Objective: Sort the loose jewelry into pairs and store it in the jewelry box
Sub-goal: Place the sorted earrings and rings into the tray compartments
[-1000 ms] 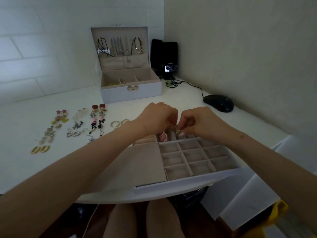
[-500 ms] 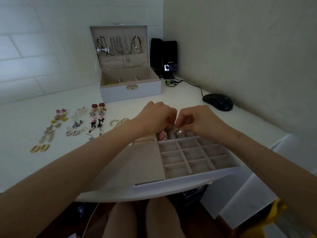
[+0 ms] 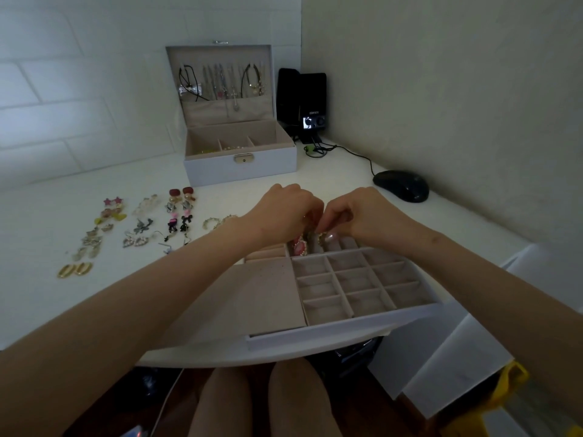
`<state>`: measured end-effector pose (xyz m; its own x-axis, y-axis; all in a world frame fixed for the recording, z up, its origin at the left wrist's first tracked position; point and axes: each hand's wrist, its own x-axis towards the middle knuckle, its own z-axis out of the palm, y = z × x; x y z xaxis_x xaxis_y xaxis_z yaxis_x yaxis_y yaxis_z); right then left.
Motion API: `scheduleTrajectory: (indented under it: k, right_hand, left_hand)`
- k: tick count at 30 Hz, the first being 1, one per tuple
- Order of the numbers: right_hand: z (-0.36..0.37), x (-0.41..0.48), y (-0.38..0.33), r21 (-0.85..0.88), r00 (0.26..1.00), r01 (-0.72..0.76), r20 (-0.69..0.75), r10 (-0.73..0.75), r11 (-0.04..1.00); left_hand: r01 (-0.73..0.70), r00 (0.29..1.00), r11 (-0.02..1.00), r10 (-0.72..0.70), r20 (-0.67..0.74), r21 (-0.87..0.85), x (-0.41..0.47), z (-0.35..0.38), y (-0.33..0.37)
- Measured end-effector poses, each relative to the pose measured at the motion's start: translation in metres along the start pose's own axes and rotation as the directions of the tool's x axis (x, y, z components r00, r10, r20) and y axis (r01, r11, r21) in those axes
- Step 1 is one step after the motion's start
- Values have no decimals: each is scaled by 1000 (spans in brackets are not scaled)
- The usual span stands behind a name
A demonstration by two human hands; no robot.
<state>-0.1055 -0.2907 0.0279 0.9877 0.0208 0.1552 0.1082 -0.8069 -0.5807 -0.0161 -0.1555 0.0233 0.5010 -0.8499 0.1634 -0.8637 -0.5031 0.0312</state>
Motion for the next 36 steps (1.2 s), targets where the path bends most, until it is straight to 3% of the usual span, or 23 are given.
scheduleTrajectory:
  k: [10, 19, 27, 32, 36]
  right_hand:
    - [1, 0, 5, 123, 996, -53, -62, 61, 991]
    - [11, -4, 4, -27, 999, -14, 37, 15, 1000]
    - [11, 2, 7, -40, 1000, -6, -16, 5, 999]
    - [2, 12, 2, 21, 991, 2, -134, 1, 1000]
    - [11, 30, -17, 63, 996, 23, -92, -17, 998]
  left_hand:
    - [-18, 1000, 1000, 18, 2, -25, -2, 0, -5]
    - [-25, 1000, 999, 25, 2, -34, -3, 0, -5]
    - [-19, 1000, 999, 19, -15, -44, -5, -1, -10]
    - [92, 989, 994, -97, -110, -53, -20, -16, -36]
    - [242, 967, 970, -244, -79, -25, -36, -31, -63]
